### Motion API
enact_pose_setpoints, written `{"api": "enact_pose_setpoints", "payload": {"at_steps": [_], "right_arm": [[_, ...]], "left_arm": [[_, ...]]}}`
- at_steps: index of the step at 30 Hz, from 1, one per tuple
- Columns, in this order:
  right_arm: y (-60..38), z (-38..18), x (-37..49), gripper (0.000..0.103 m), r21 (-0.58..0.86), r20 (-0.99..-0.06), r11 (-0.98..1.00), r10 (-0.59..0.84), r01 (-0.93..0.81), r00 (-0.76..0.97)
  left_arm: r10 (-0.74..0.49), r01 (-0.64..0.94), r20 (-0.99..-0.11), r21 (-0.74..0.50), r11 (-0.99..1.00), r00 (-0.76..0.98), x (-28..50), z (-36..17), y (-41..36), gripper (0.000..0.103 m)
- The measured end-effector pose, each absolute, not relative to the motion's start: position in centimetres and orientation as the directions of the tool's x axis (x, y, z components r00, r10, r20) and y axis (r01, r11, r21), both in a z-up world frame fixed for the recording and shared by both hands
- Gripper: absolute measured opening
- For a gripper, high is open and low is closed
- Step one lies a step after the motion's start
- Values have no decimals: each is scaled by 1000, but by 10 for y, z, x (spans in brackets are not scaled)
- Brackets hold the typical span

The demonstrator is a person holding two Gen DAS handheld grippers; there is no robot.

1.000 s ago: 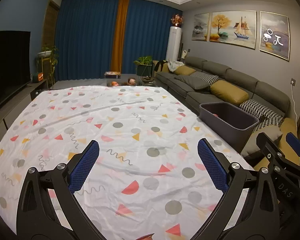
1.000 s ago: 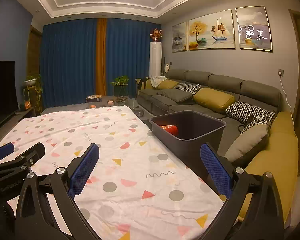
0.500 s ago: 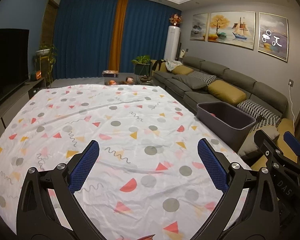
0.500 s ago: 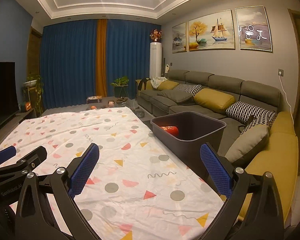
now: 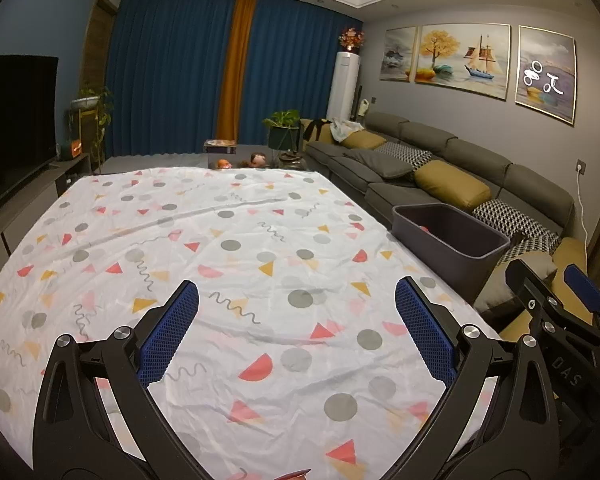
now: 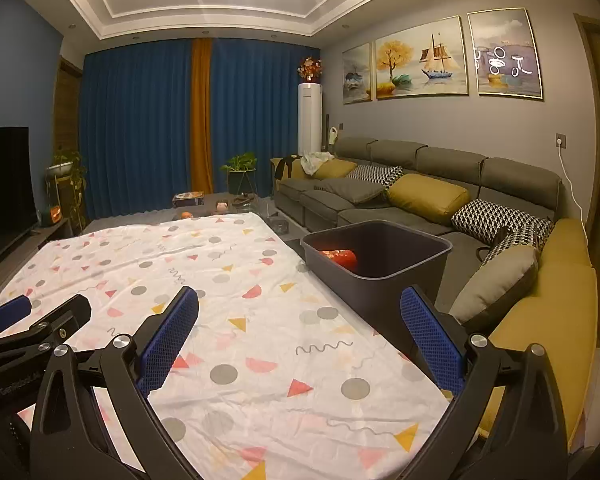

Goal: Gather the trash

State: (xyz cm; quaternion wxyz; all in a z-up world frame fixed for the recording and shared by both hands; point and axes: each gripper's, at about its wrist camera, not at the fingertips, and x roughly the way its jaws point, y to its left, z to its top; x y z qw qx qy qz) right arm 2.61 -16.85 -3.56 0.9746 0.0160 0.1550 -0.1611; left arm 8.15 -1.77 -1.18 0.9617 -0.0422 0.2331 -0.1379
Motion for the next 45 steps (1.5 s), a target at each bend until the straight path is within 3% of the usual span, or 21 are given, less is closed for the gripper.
{"api": "enact_pose_setpoints", "payload": {"at_steps": [45], "right_arm": [[-168,-36,23,97,-14,-307,947,-308,320,900]], "left_arm": [[-303,258,-443,-160,953,844,74,-15,-19,97]]}}
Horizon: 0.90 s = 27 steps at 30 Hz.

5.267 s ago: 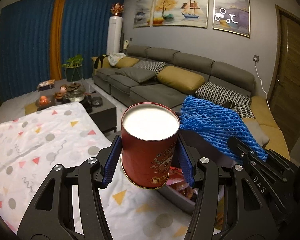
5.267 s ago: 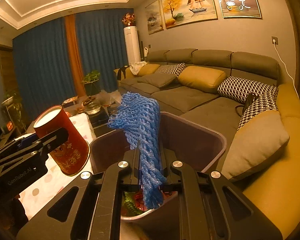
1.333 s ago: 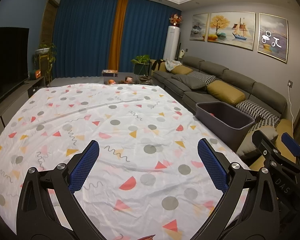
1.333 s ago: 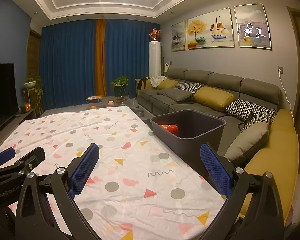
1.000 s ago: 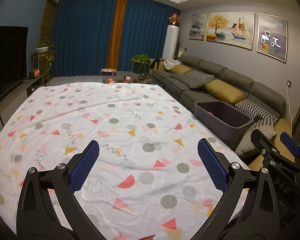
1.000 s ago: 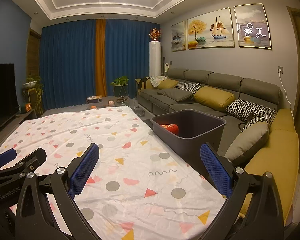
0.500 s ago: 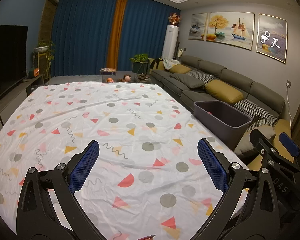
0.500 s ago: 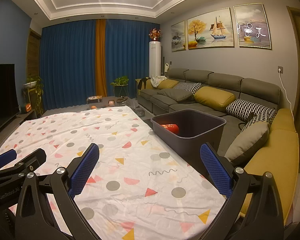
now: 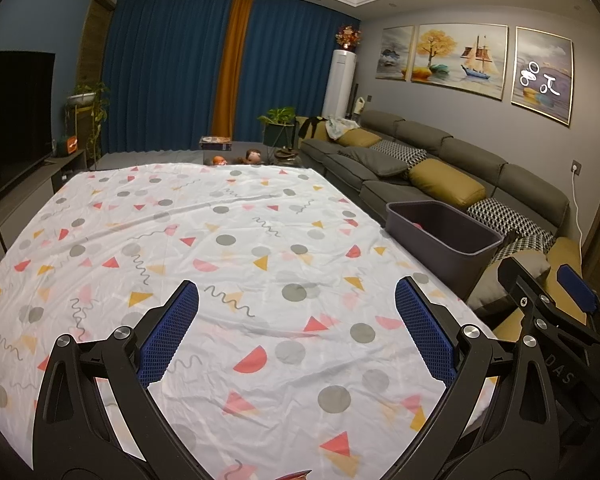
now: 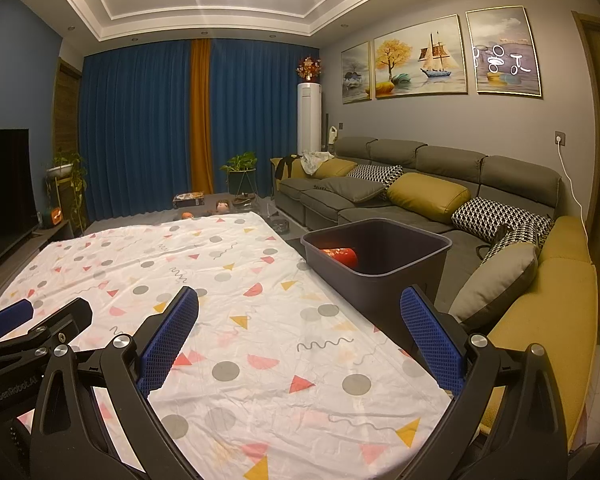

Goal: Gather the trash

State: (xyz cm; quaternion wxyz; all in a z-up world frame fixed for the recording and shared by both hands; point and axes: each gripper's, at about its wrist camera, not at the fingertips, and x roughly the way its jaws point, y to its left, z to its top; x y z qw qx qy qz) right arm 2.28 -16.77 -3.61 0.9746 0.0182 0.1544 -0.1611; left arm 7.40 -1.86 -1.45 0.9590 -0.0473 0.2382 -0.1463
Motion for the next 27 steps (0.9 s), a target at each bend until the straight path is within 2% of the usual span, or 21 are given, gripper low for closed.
{"api": "enact_pose_setpoints", "payload": {"at_steps": [27], "right_arm": [[-164,-36,22,97,-8,-306,946,-310,324,900]], "left_arm": [[-310,266,-444,-160,951,840,70,-13,-21,97]]}}
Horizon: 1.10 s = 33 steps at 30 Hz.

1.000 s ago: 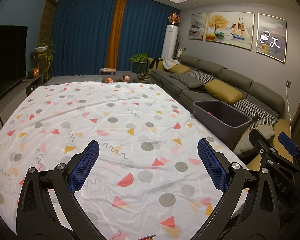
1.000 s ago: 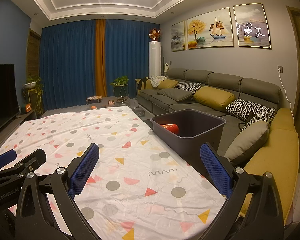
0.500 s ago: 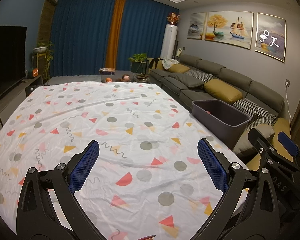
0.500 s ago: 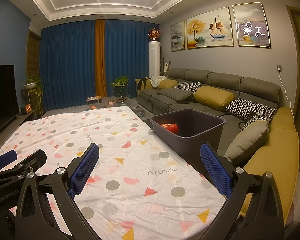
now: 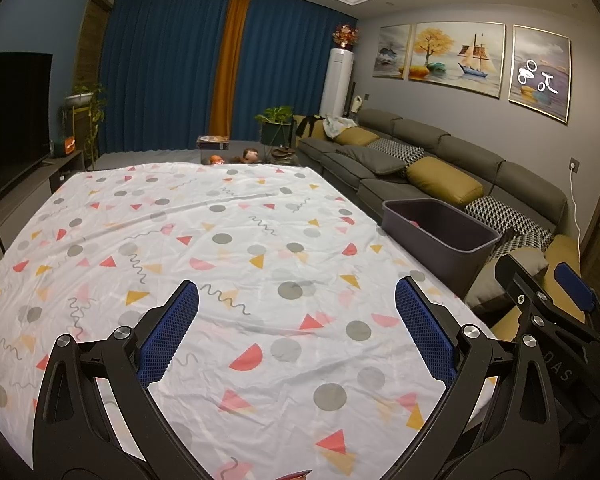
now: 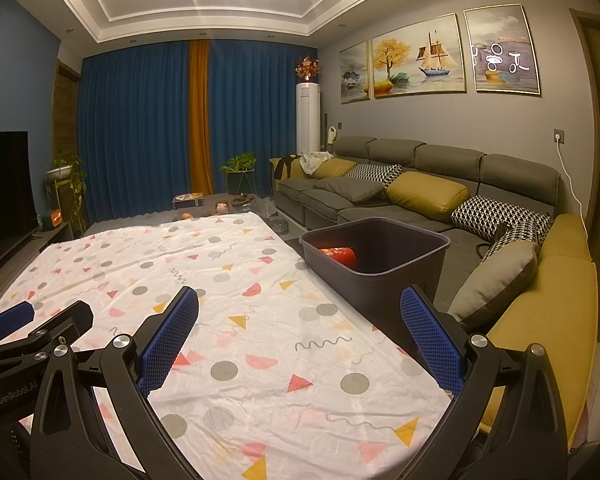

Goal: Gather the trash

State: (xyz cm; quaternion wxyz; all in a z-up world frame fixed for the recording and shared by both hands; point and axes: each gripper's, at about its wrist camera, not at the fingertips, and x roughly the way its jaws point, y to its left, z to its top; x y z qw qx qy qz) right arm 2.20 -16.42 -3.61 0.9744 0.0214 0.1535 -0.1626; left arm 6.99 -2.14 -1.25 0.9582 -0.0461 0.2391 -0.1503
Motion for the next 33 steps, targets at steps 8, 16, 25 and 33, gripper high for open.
{"api": "enact_pose_setpoints", "payload": {"at_steps": [8,16,25,33], "right_arm": [[-166,-36,21,97,-7,-306,947,-309,322,901],[-166,-35,21,97,-8,-303,946,-310,323,901],[-165,-34,22,97,-7,-302,947,-308,320,902],[-164,-33,23,97,-5,-302,948,-306,319,903]], "left_arm": [[-310,266,-445,-161,950,840,70,-13,-21,97],[-310,266,-445,-161,950,840,71,-12,-21,97],[-311,268,-445,-159,950,839,70,-12,-21,97],[-311,268,-445,-160,950,840,70,-12,-21,97]]}}
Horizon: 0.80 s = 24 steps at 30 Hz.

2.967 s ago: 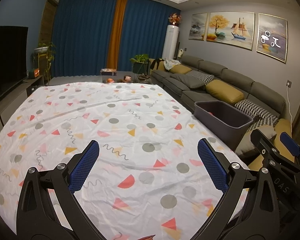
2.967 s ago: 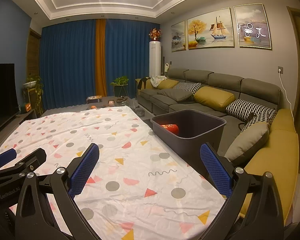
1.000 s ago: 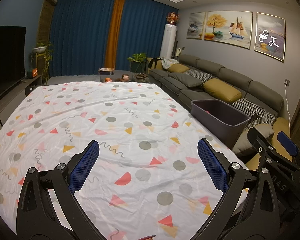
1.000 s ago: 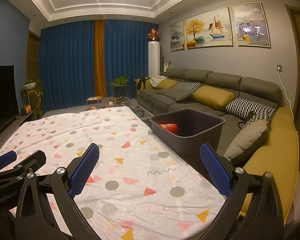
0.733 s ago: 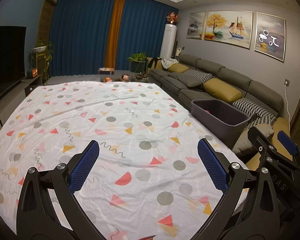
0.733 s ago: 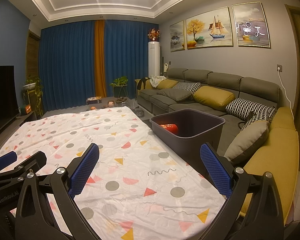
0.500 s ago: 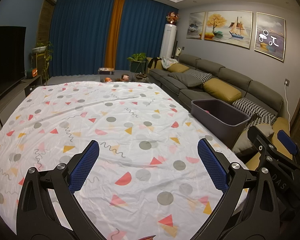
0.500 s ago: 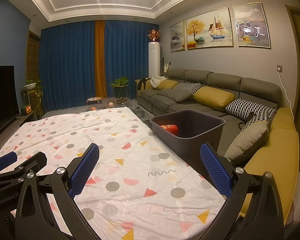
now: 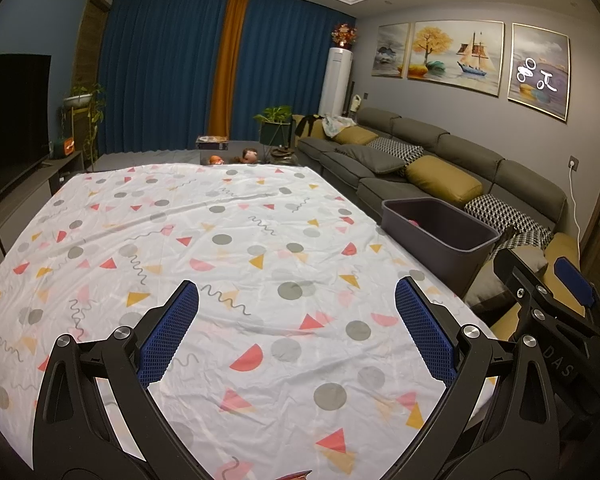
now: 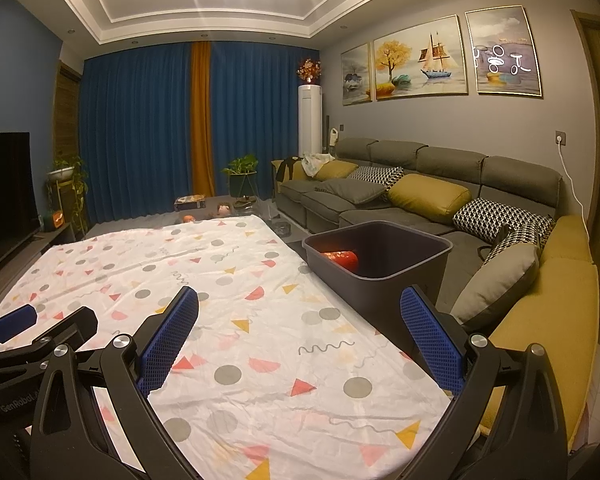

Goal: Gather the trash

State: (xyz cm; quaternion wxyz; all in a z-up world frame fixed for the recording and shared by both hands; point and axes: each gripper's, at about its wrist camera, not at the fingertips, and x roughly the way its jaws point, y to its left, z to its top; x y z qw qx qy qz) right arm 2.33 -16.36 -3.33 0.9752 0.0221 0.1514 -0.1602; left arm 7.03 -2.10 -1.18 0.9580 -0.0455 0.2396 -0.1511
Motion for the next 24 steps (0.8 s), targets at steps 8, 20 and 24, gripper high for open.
{"api": "enact_pose_setpoints", "payload": {"at_steps": [8,20,24], "right_arm": [[-164,-33,23,97,-5,-302,947,-306,320,903],[-164,-32,24,97,-3,-305,948,-304,318,902],[-165,-31,25,97,-2,-308,948,-303,318,902]], "left_arm": [[-313,270,-446,-159,950,839,70,-11,-22,97],[-309,269,-449,-151,951,839,71,-10,-21,97],[-306,268,-454,-148,952,837,72,-10,-19,97]]}}
